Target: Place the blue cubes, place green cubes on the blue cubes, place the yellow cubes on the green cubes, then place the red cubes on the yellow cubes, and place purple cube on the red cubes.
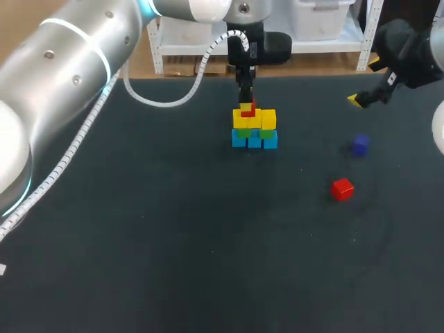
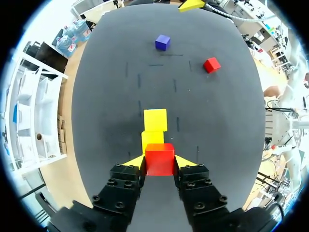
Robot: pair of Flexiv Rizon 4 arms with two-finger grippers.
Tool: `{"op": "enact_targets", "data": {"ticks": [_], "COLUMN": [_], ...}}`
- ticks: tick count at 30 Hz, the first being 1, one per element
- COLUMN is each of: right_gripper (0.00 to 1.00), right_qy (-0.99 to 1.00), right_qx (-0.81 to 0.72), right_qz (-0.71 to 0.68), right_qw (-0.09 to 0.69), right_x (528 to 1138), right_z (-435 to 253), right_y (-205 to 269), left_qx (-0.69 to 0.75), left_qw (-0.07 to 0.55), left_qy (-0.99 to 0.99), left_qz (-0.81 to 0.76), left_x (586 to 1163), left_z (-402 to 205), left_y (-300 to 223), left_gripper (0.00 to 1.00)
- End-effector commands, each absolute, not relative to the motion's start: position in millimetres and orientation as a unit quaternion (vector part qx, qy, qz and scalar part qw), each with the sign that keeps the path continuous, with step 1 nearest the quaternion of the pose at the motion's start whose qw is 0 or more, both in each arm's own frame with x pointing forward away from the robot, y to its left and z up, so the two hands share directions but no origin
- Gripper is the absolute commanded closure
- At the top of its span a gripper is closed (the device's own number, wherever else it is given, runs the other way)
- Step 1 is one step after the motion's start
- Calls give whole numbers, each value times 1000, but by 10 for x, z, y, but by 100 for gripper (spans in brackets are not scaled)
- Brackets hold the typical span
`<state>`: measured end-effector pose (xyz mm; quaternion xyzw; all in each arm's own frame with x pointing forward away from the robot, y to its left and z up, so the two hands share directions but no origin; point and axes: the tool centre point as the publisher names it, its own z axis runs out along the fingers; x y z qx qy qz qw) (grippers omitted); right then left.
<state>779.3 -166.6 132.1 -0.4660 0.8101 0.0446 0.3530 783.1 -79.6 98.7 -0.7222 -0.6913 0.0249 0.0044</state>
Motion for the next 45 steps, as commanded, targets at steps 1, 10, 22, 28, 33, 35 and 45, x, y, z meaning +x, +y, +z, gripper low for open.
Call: {"op": "enact_targets", "data": {"ticks": [1,10,22,28,33,35,45], "right_gripper": [0,0,0,0,0,0,0], "right_qy": [811,811,811,811,811,811,811], "right_qx": [-465,-465,-465,-465,-465,-465,-465], "right_qz": [43,43,43,43,43,43,43], "right_qw": [353,353,353,353,353,353,353], "right_x": [7788,7788,7788,7788,7788,7788,7788], "right_z": [1322,1322,1322,1322,1322,1322,1322], "right_y": [-1659,-1659,-1659,-1659,-1659,-1659,-1659], "left_qx": [-723,-723,-720,-720,-720,-720,-719], "left_qw": [19,23,23,26,26,26,29], "left_qy": [-690,-690,-693,-693,-693,-693,-694], "left_qz": [27,23,22,22,23,25,28], "left_x": [7928,7944,7977,7979,7982,7983,7987], "left_z": [974,948,934,919,917,916,917], "left_y": [-838,-840,-822,-824,-824,-823,-808], "left_gripper": [100,100,100,100,95,80,0]}}
